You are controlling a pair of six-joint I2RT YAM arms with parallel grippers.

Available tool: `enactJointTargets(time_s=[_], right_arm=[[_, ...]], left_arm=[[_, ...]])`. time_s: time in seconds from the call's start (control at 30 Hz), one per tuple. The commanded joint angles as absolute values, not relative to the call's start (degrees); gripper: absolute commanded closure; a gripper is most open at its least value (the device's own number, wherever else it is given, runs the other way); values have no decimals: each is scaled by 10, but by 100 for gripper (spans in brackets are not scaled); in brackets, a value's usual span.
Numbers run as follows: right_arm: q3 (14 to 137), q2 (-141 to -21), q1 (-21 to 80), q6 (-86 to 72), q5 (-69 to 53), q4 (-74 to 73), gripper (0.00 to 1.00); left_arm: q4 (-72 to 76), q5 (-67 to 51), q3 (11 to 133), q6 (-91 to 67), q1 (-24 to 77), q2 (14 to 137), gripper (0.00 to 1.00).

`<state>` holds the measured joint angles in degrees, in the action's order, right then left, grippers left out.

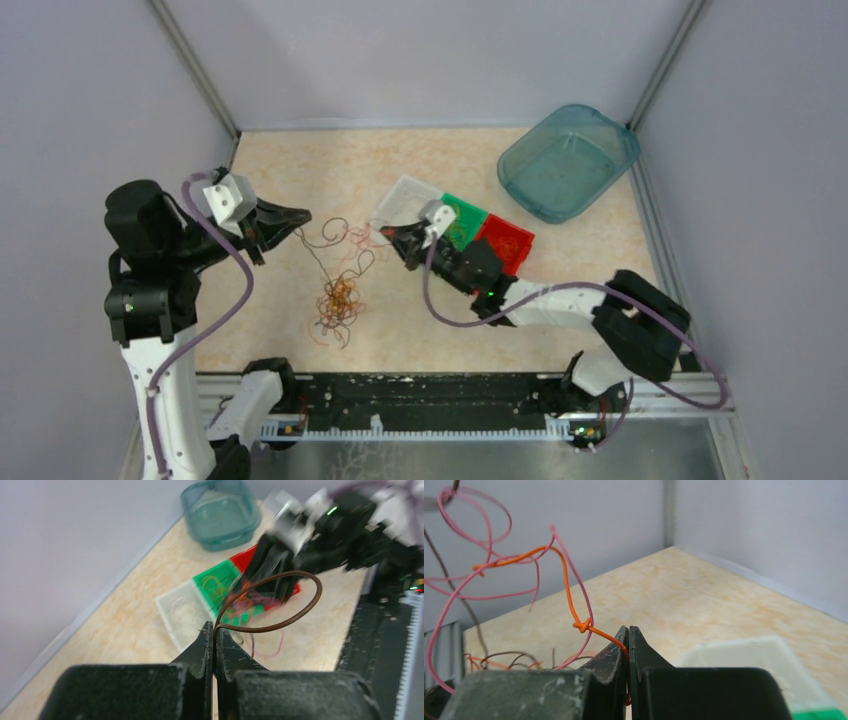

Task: Untangle the cables
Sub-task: Untie the cable.

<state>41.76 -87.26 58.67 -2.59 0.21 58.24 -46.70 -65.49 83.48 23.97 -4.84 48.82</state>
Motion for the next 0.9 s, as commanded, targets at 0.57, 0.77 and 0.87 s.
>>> enactJointTargets(time_s=[0.57, 0.77, 0.87], right_arm=[[311, -383, 475, -30, 179, 327, 100], [396, -346, 460, -17, 173, 260, 100], [439, -348, 460, 0, 183, 255, 100]], left_arm=[[-196, -130, 517, 387, -47, 493, 100], [-152, -93, 426, 470, -47, 501, 100], [-132, -75, 400, 500, -47, 509, 100]])
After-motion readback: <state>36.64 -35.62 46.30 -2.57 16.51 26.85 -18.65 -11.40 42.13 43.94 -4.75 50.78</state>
